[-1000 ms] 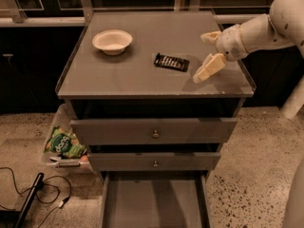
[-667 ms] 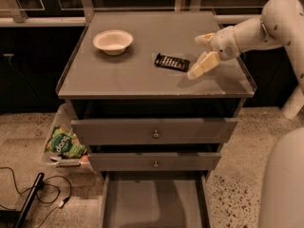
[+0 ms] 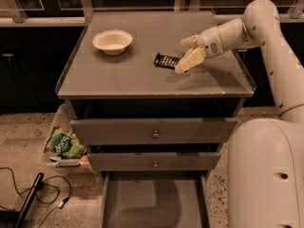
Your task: Place rxbar chocolate into bottom drawer
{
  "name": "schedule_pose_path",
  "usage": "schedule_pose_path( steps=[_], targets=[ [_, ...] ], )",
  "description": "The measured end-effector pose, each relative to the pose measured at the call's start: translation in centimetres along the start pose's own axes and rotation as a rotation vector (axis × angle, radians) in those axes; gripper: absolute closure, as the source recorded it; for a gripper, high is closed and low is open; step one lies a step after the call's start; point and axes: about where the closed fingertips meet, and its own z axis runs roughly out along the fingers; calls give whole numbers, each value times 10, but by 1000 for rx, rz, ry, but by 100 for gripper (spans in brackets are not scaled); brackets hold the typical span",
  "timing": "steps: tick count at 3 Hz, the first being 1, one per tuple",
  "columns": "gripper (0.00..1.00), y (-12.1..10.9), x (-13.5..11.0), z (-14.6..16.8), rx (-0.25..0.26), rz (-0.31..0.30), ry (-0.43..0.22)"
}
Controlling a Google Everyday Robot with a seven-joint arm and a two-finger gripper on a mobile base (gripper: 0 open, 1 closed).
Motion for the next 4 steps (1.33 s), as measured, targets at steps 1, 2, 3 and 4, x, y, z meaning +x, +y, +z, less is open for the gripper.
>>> schedule_pose_path(
  steps=[1,2,3,4],
  targets=[
    [0,-5,-1,5,6,6,4],
    [0,-11,3,10,20,9,33],
    [0,-13,9,18,23,10,81],
    [0,-15,15,25,23,3,138]
  ],
)
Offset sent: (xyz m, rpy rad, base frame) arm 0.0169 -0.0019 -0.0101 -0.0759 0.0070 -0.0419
